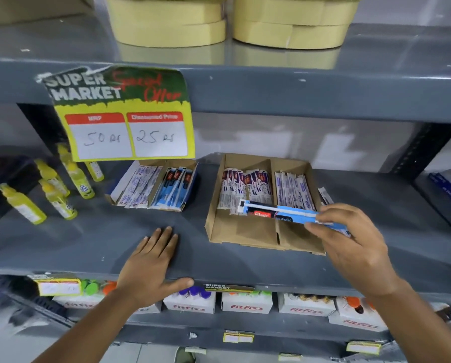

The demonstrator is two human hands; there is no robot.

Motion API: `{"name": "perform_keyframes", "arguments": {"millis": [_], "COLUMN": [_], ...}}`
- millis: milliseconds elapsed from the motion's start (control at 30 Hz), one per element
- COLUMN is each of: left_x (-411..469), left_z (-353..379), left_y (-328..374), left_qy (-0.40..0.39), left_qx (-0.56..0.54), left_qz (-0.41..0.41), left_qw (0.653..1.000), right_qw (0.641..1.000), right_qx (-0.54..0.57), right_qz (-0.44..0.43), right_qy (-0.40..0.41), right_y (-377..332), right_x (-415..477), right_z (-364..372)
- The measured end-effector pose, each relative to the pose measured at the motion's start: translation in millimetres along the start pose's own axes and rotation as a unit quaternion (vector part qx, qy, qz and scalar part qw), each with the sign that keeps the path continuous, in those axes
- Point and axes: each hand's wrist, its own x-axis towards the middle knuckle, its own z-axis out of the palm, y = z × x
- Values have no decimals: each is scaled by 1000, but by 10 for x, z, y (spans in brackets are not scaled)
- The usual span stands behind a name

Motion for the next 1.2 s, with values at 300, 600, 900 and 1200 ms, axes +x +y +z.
{"name": "perform_keyframes", "arguments": {"millis": [300, 600, 900, 1200], "left_x": [-95, -136, -144, -140], "left_z": [-56, -68, -52, 29], "left_y": [-351, -326, -336, -374], "left_qy": [-15, 19, 24, 19], "left_qx": [-20, -51, -20, -3], "left_qz": [15, 13, 12, 14], "left_qw": [1000, 998, 999, 1000], "right_qw": [976, 934, 834, 939], "right_qx": [-156, -197, -352, -262], "right_qz": [-149, -21, -28, 140], "right_qy": [-12, -297, -424, -176], "right_y": [-8, -443, -641, 26], "right_x": [482, 1252, 1349, 1226], "right_z": [685, 2218, 2774, 890]}}
